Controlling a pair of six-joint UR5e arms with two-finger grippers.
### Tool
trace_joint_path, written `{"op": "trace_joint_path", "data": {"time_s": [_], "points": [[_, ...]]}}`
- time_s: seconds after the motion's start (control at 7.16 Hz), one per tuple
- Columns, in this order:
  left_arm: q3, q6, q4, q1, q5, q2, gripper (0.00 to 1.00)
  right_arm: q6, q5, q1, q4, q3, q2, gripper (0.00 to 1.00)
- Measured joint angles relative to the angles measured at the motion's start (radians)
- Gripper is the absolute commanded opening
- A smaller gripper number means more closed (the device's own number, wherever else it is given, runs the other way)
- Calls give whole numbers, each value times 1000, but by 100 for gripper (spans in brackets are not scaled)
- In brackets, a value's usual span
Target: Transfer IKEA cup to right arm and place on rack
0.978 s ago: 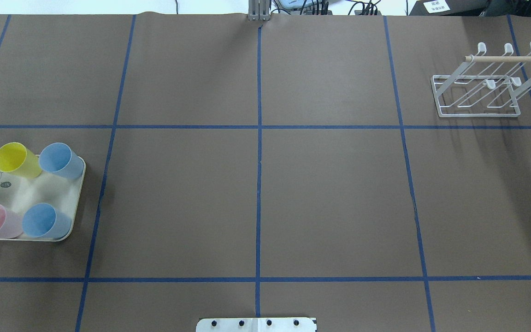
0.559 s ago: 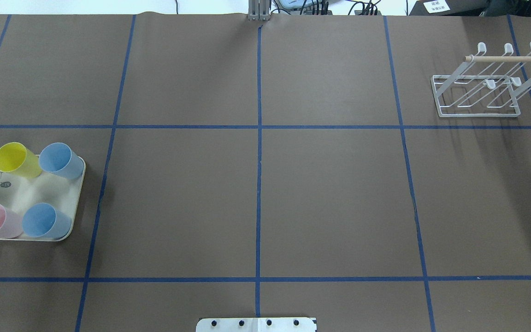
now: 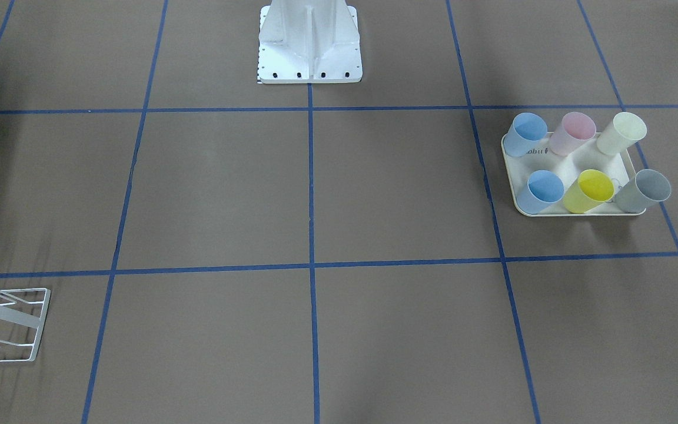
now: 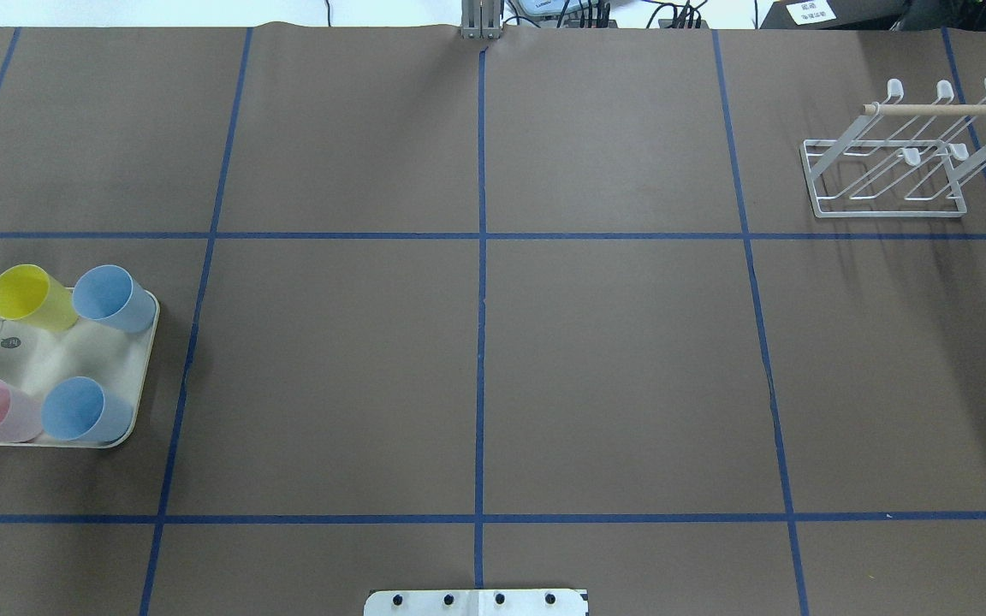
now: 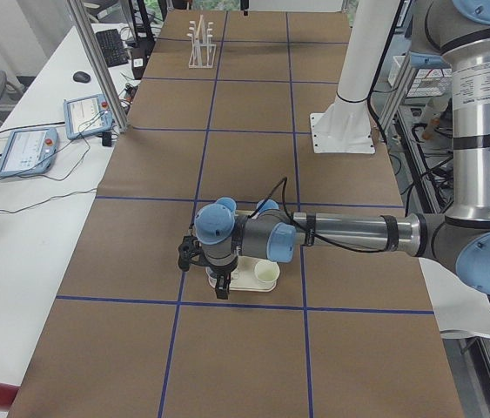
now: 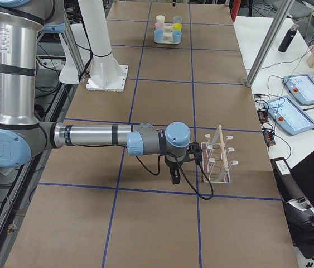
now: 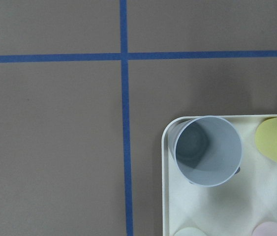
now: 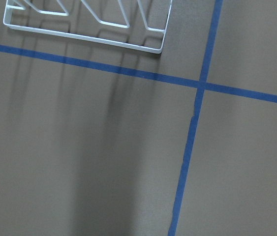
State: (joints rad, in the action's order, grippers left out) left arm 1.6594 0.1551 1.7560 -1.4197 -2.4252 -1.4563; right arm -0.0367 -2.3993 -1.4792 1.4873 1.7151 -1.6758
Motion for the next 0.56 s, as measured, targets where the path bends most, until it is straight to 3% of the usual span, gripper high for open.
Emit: {"op": "trace_joint_path", "data": {"time_s": [0.28, 0.56], "points": [[-120, 22, 57, 12, -4, -58, 99, 0, -12, 1, -2, 2, 1, 100], [-180, 32, 68, 36, -8, -102, 99, 1, -16, 3, -2, 2, 2, 100]]}}
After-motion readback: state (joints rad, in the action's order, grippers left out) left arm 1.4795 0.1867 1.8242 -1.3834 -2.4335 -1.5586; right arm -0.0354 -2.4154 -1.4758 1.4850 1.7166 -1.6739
